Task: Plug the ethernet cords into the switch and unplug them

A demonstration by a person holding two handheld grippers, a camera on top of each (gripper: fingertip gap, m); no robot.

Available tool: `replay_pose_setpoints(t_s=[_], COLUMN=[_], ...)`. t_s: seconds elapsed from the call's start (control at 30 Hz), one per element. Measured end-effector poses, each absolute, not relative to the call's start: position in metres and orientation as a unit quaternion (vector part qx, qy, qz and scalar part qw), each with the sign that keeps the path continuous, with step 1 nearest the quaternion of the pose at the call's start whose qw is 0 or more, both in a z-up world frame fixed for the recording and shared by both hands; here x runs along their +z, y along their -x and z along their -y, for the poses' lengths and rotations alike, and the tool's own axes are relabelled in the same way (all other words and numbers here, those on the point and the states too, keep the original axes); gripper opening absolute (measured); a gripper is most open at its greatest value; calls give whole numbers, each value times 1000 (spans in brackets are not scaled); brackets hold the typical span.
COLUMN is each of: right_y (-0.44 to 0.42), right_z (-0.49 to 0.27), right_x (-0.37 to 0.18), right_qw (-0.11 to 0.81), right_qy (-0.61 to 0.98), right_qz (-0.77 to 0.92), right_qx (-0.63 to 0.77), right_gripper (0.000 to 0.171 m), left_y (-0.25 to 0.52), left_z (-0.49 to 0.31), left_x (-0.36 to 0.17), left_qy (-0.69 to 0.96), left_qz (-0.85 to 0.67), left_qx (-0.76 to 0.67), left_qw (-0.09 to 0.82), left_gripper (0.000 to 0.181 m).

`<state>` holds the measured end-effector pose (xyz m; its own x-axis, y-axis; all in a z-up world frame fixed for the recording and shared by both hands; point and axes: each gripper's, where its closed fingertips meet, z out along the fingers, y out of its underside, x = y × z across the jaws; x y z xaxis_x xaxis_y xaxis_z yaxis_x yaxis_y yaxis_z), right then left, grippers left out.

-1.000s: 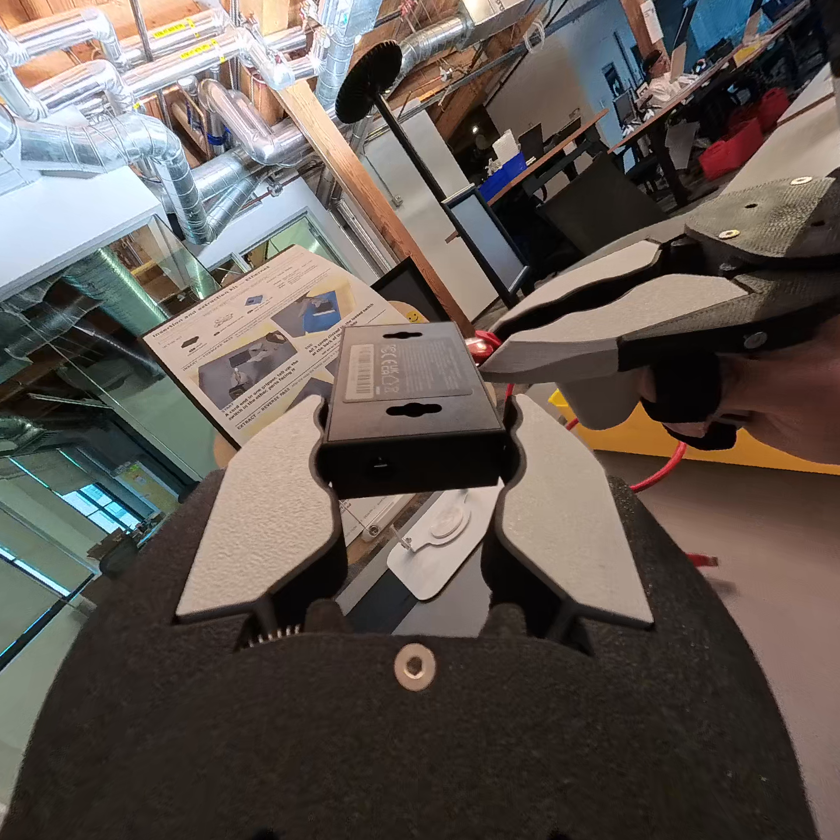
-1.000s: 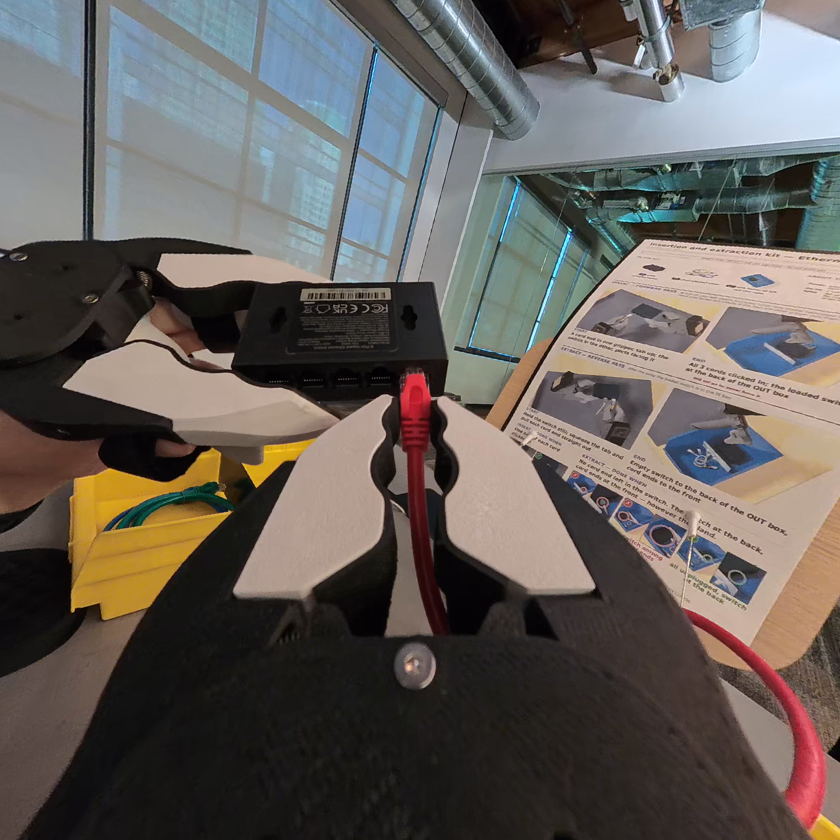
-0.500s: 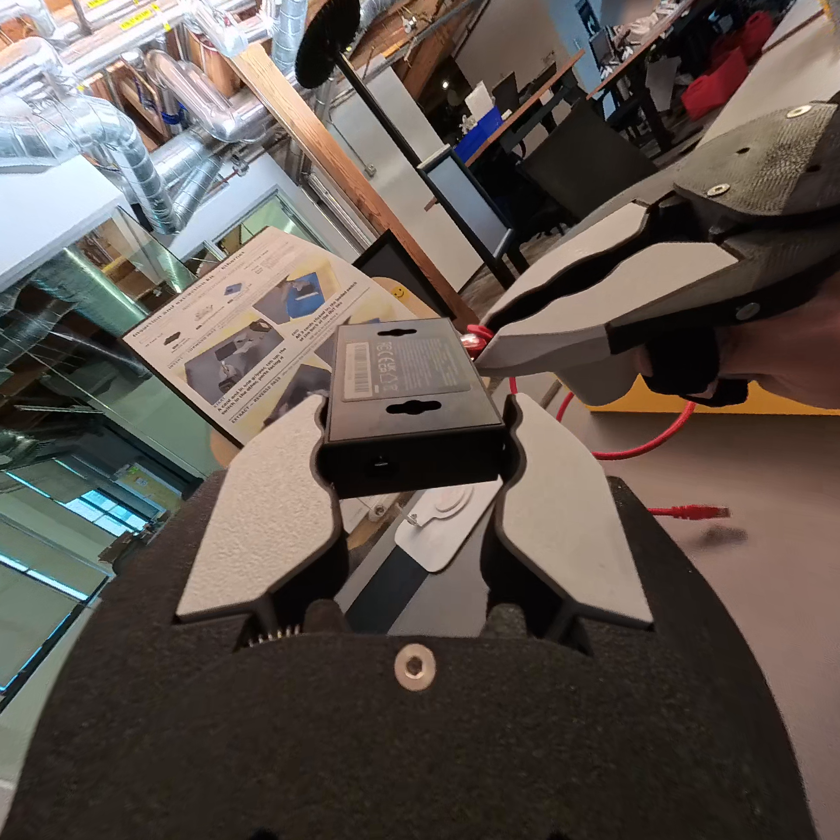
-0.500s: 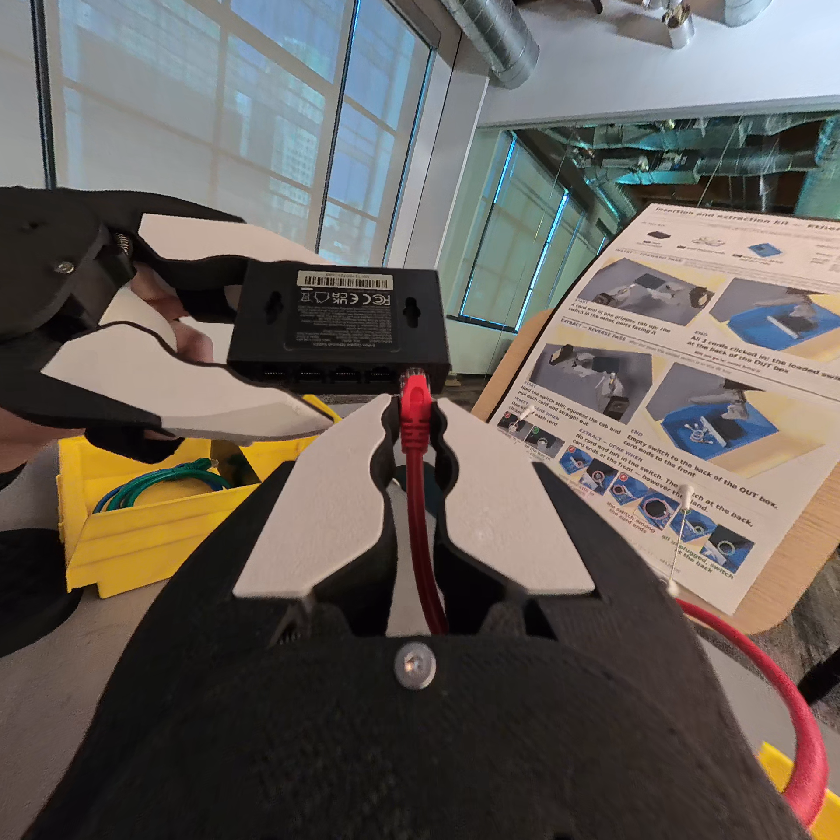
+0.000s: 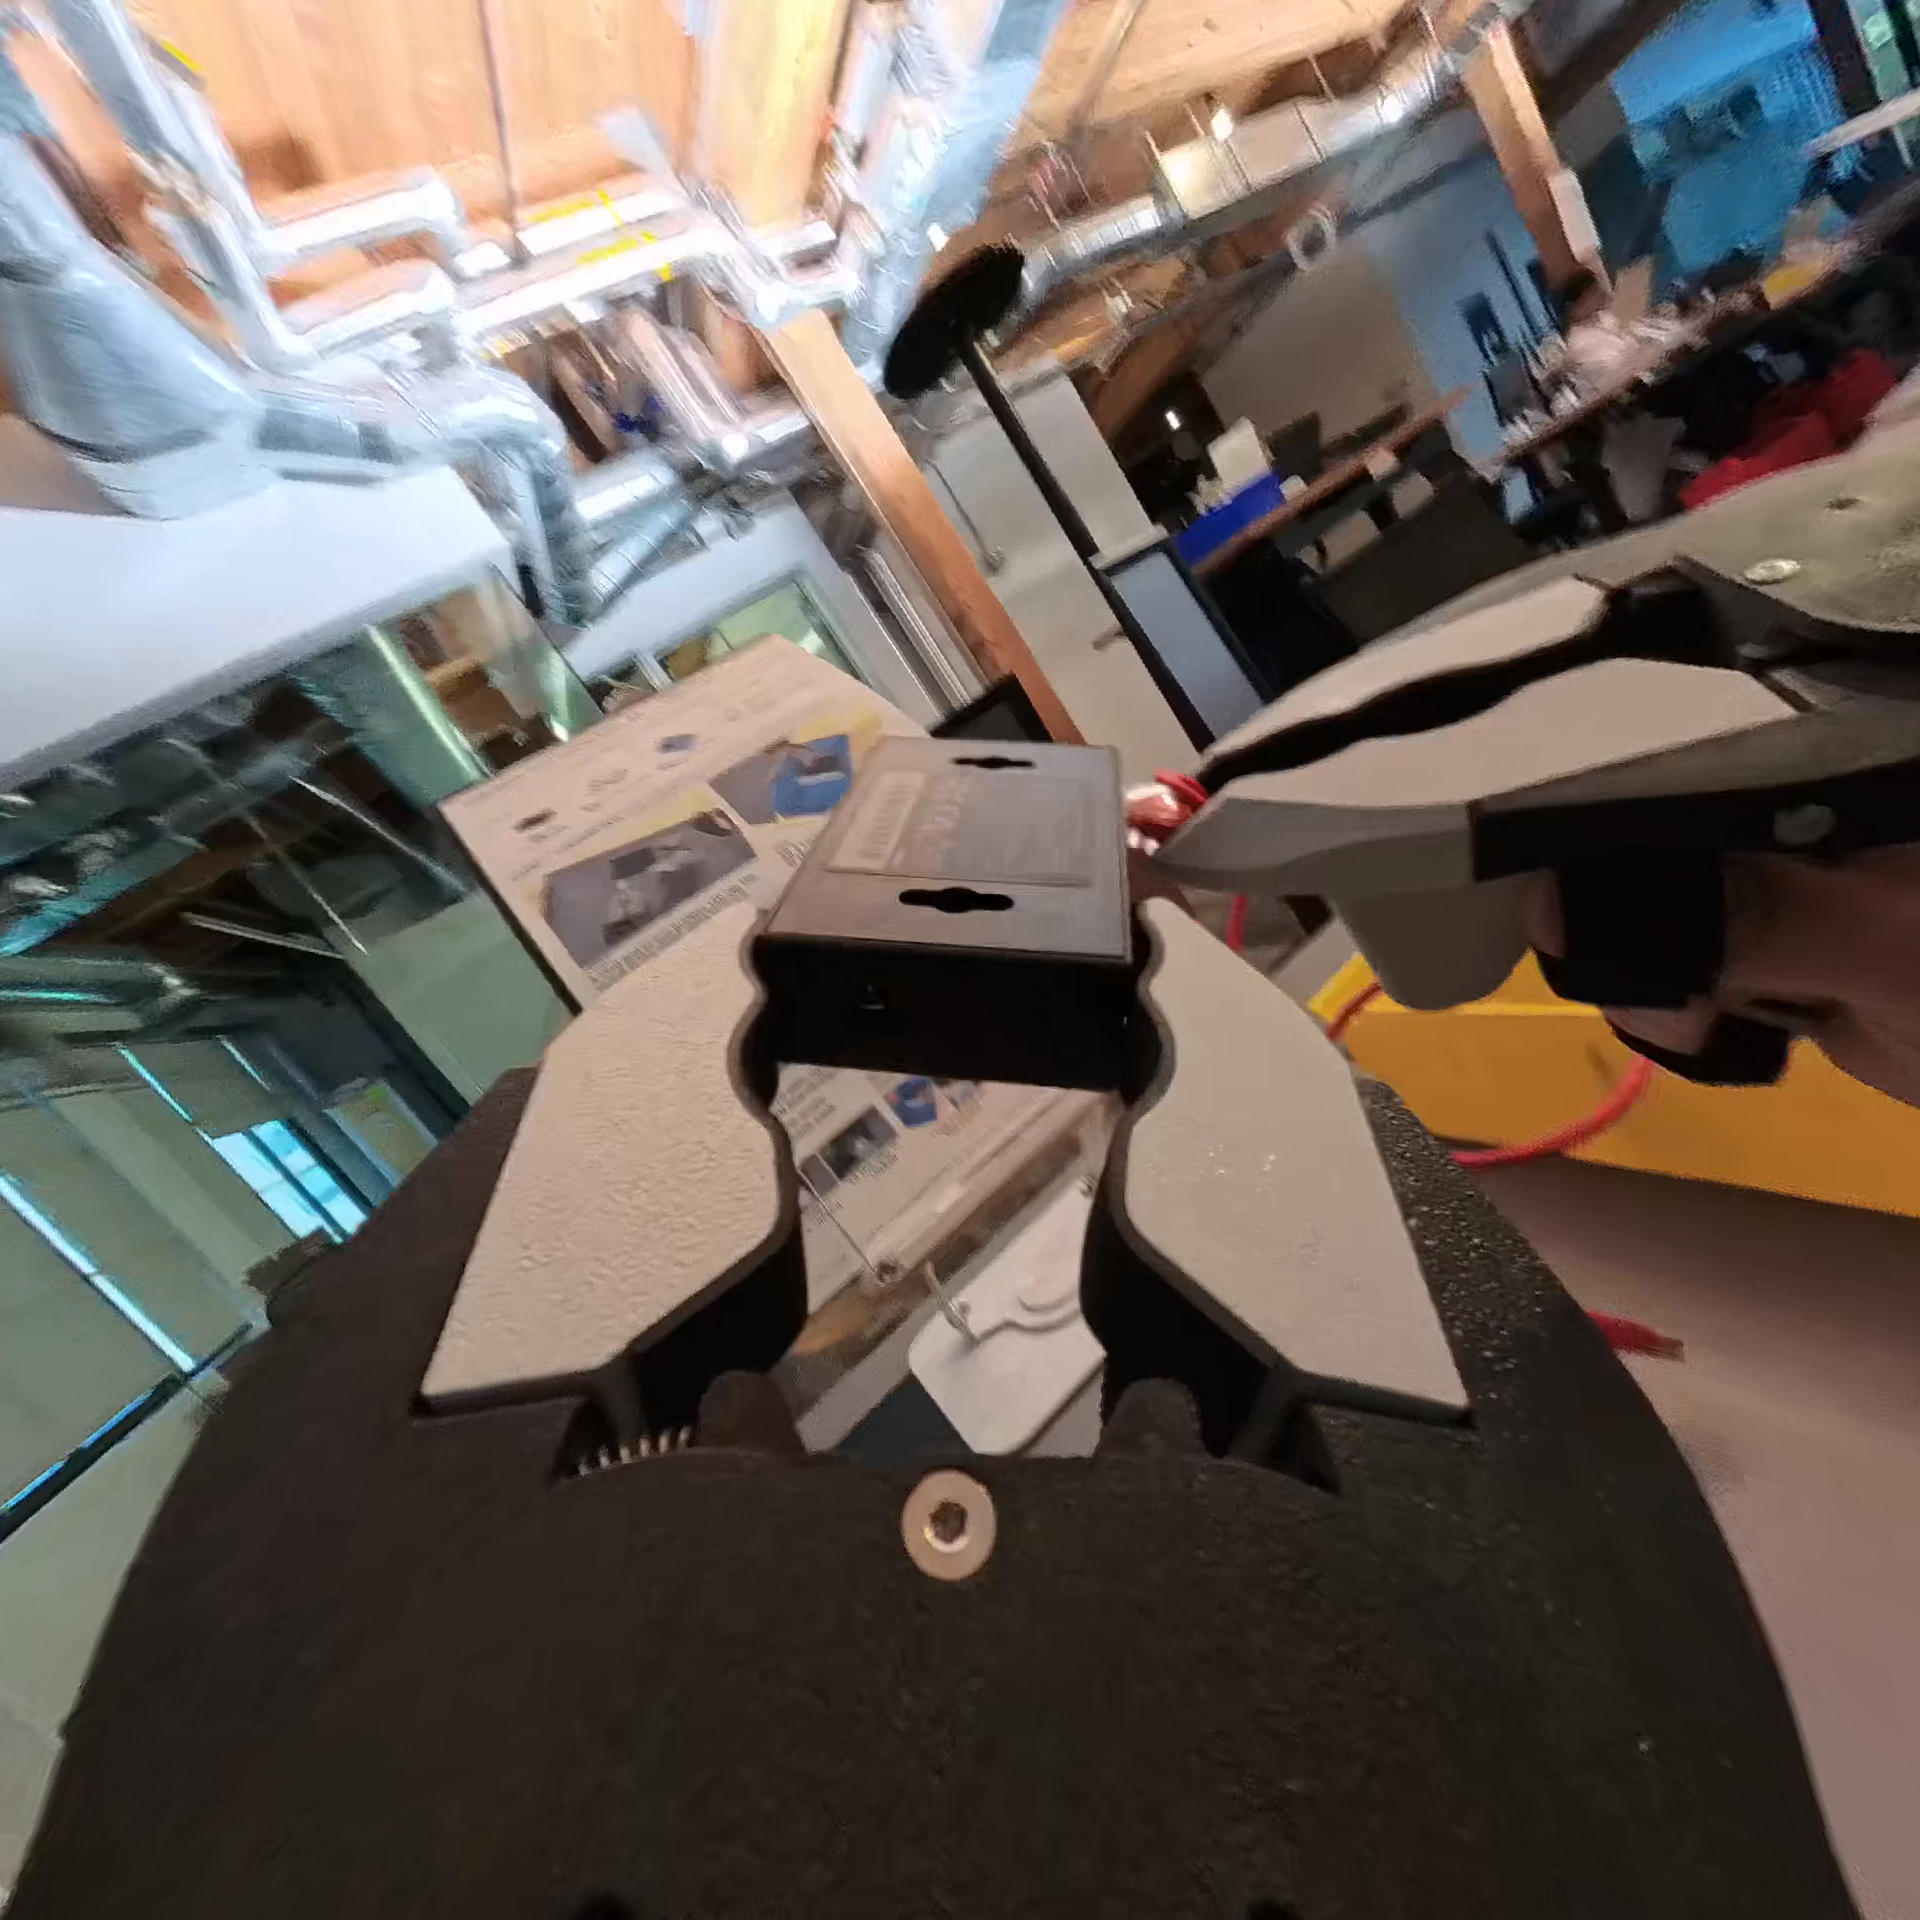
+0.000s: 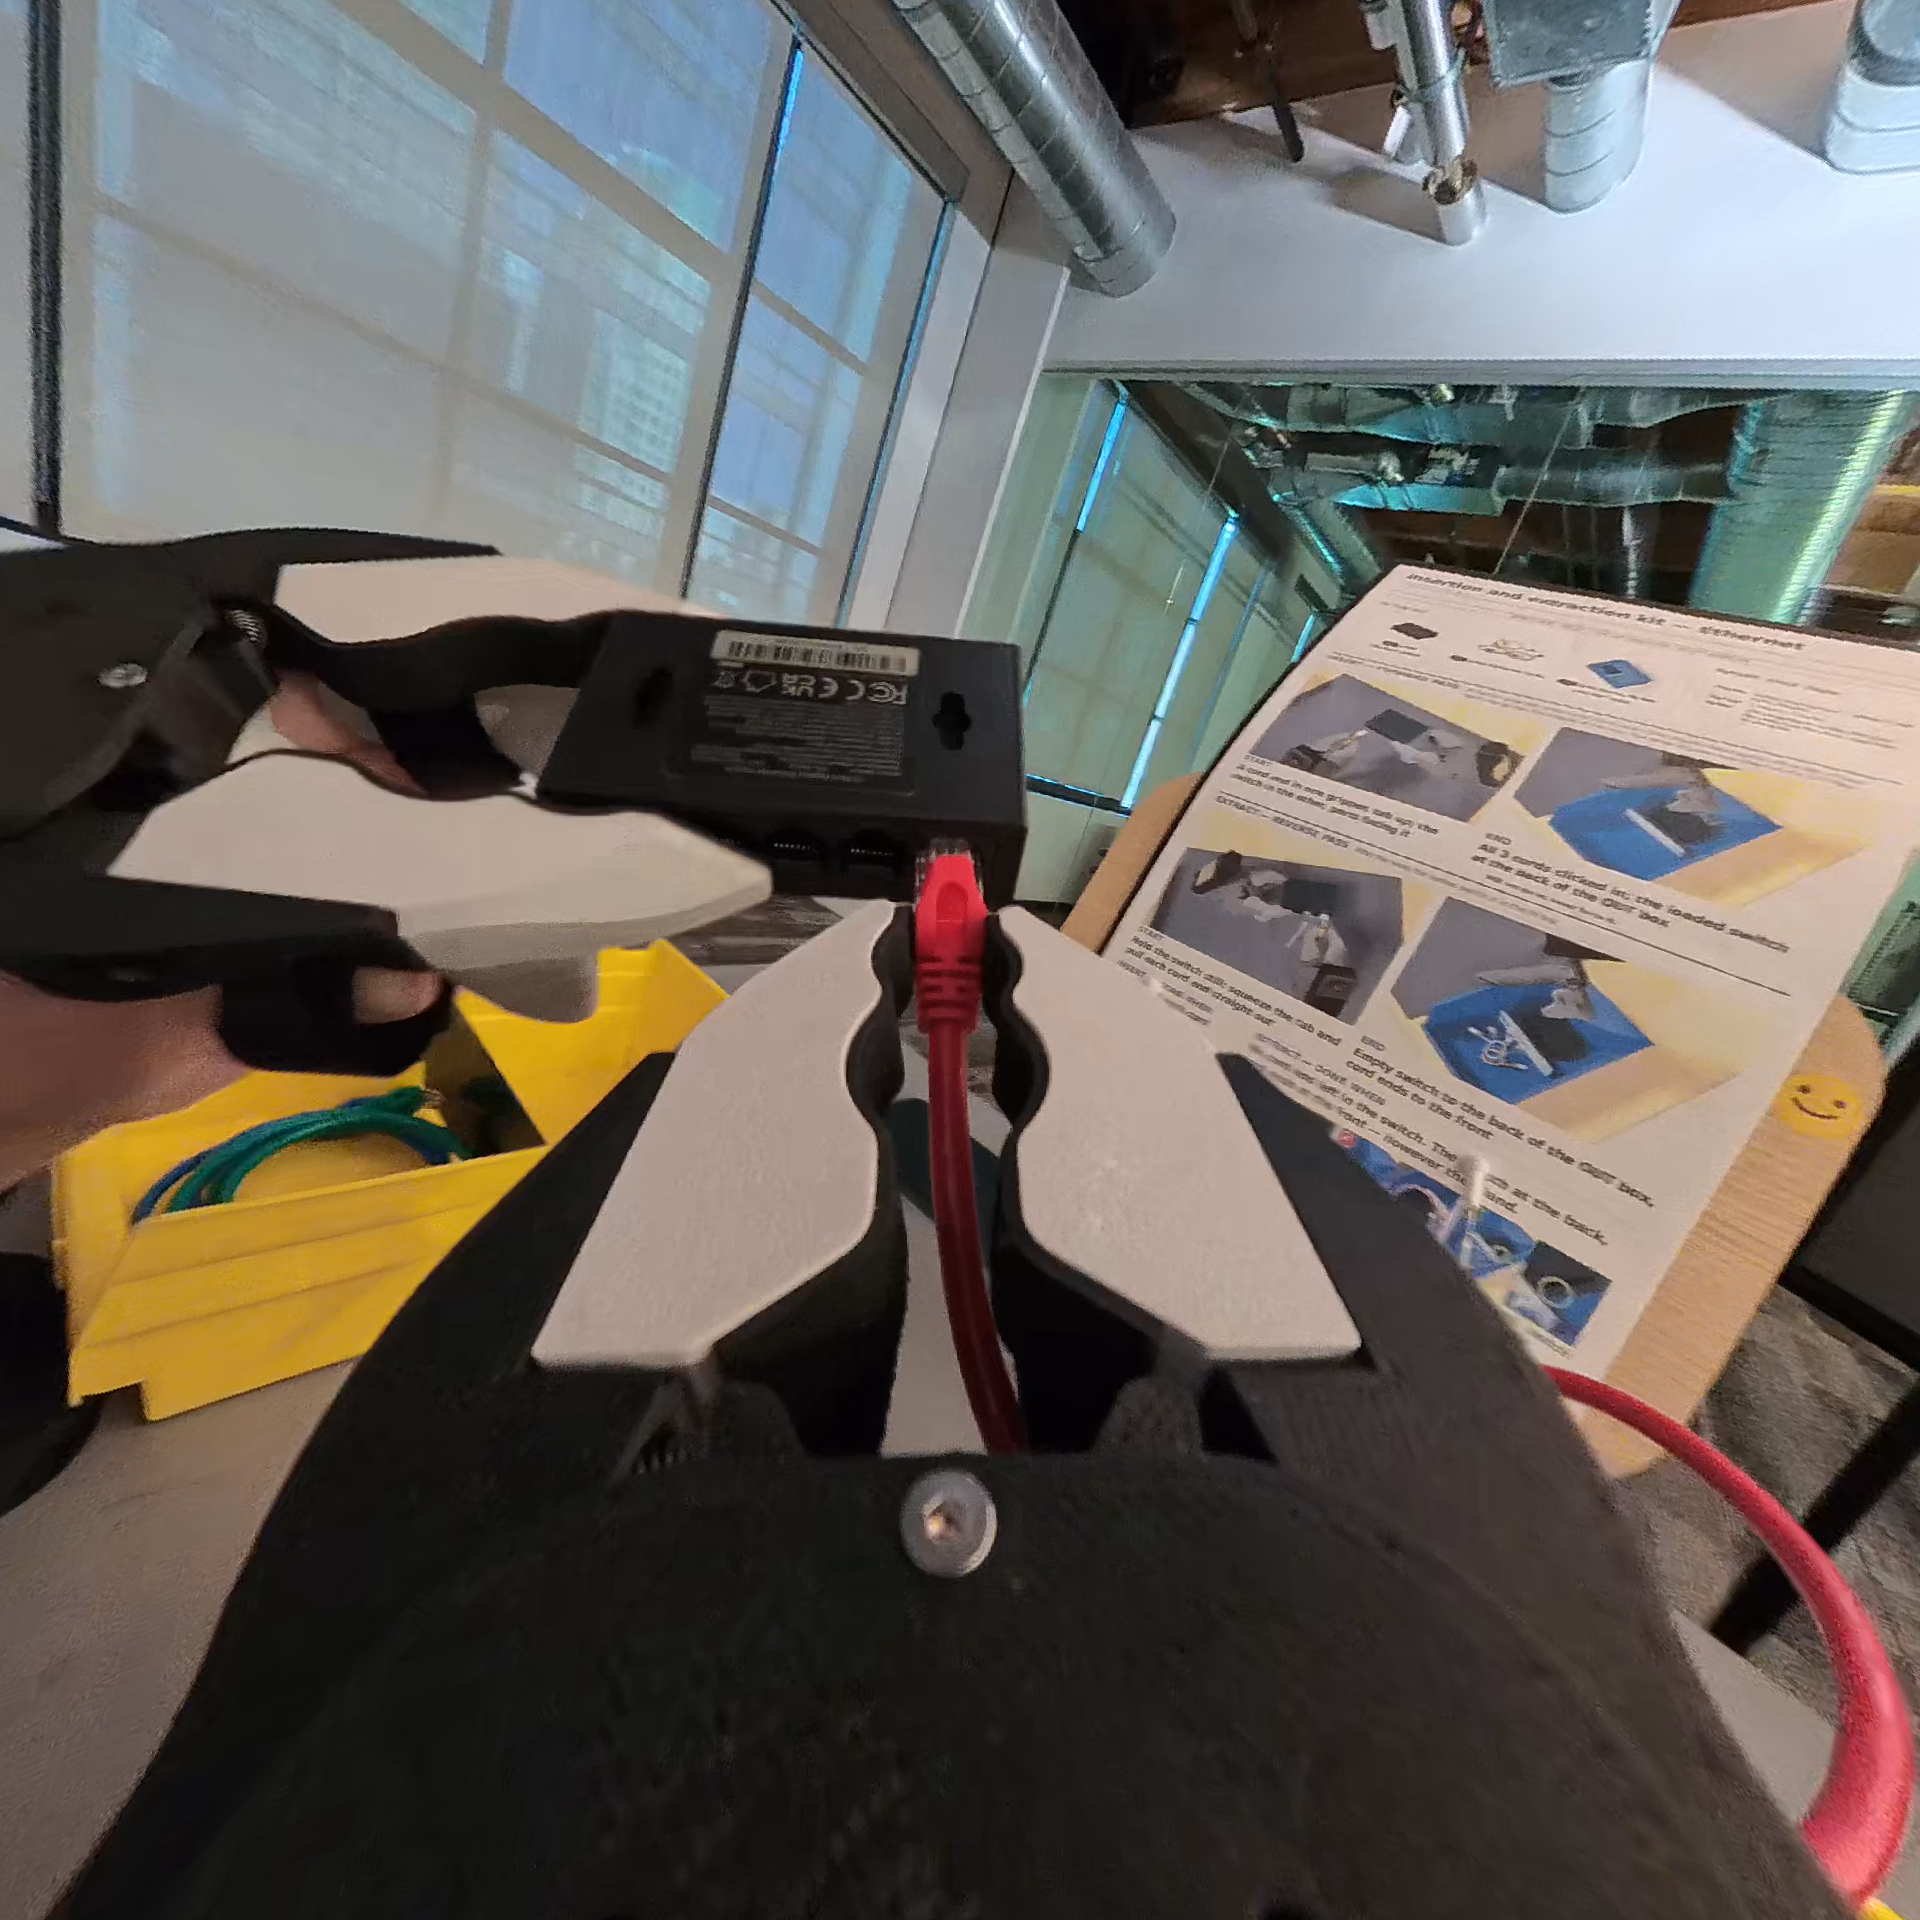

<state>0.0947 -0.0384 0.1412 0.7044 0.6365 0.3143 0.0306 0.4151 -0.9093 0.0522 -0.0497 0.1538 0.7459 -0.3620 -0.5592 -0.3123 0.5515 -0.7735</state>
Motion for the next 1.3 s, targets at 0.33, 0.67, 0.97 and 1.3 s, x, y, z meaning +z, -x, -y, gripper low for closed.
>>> replay_pose_setpoints(t_s=[0.33,0.67,0.97,1.3], right_y=[-90,-90,-90,-88], right_z=[37,41,43,50], right_x=[136,143,145,145], right_qw=[769,777,778,769], right_qy=[507,496,487,467], right_qz=[336,332,337,377], right_qx=[199,202,211,221], right_gripper=[13,14,15,12], left_y=[-48,-48,-45,-48], left_z=[45,53,57,69], left_x=[150,159,165,166], left_qy=[489,452,440,430], left_qz=[-382,-367,-359,-409], left_qx=[-19,26,28,-32], left_qw=[784,813,823,804], left_gripper=[63,63,63,61])
